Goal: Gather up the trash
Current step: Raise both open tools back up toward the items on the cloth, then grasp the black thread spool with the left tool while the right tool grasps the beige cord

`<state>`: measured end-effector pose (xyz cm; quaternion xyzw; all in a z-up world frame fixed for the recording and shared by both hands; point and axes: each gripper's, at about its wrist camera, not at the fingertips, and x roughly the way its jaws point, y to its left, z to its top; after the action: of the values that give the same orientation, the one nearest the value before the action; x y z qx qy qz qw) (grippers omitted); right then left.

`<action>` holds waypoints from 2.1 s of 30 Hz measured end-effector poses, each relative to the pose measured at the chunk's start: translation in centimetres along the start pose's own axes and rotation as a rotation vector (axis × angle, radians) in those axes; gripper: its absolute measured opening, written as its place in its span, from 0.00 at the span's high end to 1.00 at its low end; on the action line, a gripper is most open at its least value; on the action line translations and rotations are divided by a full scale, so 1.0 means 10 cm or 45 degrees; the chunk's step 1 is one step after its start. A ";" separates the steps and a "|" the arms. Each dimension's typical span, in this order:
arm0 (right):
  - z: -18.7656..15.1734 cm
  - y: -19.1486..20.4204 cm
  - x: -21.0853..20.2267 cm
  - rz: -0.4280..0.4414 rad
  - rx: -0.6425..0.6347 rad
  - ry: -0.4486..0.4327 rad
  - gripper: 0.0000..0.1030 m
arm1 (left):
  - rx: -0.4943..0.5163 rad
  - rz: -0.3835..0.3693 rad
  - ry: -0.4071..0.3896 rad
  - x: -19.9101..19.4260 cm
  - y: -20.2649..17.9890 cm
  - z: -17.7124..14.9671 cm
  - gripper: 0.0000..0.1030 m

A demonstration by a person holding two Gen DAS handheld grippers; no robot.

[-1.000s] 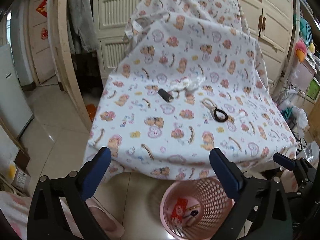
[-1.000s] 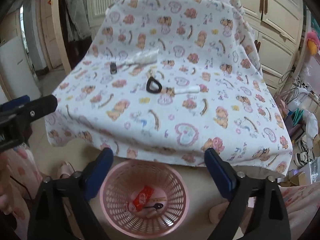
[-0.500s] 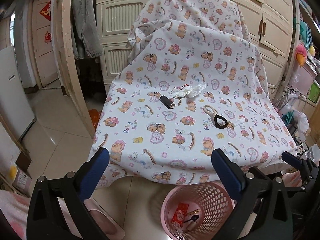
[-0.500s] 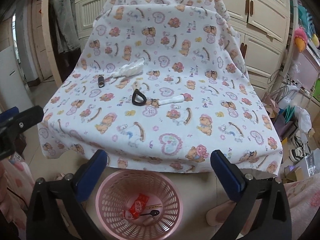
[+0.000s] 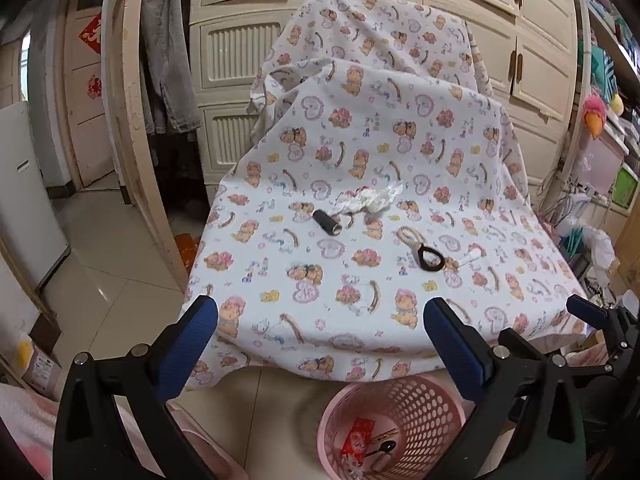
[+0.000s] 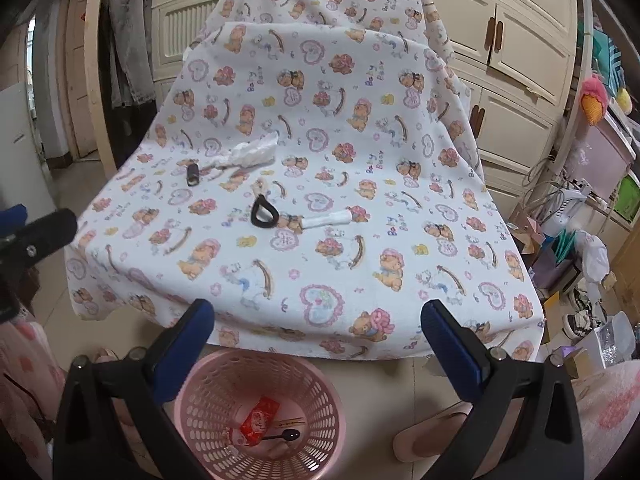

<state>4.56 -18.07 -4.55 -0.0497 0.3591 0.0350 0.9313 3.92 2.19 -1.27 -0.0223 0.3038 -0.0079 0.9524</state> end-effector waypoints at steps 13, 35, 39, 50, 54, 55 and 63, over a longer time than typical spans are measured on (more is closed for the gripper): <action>0.96 -0.40 -0.22 0.138 0.011 -0.160 0.00 | 0.108 -0.044 -0.034 0.06 -0.09 0.91 0.01; 1.00 -1.00 0.94 0.213 0.300 0.104 0.01 | -0.037 0.056 0.234 1.41 0.02 0.88 0.01; 0.97 -1.03 1.05 0.259 0.345 0.162 0.09 | -0.151 0.022 0.290 1.52 0.13 0.90 0.01; 0.93 -0.36 1.13 0.437 0.070 0.182 0.46 | -0.146 0.020 0.275 1.55 0.13 0.95 0.04; 0.91 -0.17 1.20 0.509 0.007 0.217 0.59 | -0.182 -0.016 0.295 1.60 0.20 0.97 0.15; 0.90 -0.13 1.22 0.531 -0.010 0.229 0.64 | -0.198 -0.027 0.300 1.61 0.22 0.97 0.19; 0.84 0.01 1.30 0.513 -0.047 0.256 0.93 | -0.324 -0.189 0.385 1.76 0.27 1.01 0.45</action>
<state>19.69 -16.57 -7.11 0.0029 0.4522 0.2215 0.8639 24.16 4.79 -3.33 -0.1633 0.4393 -0.0431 0.8823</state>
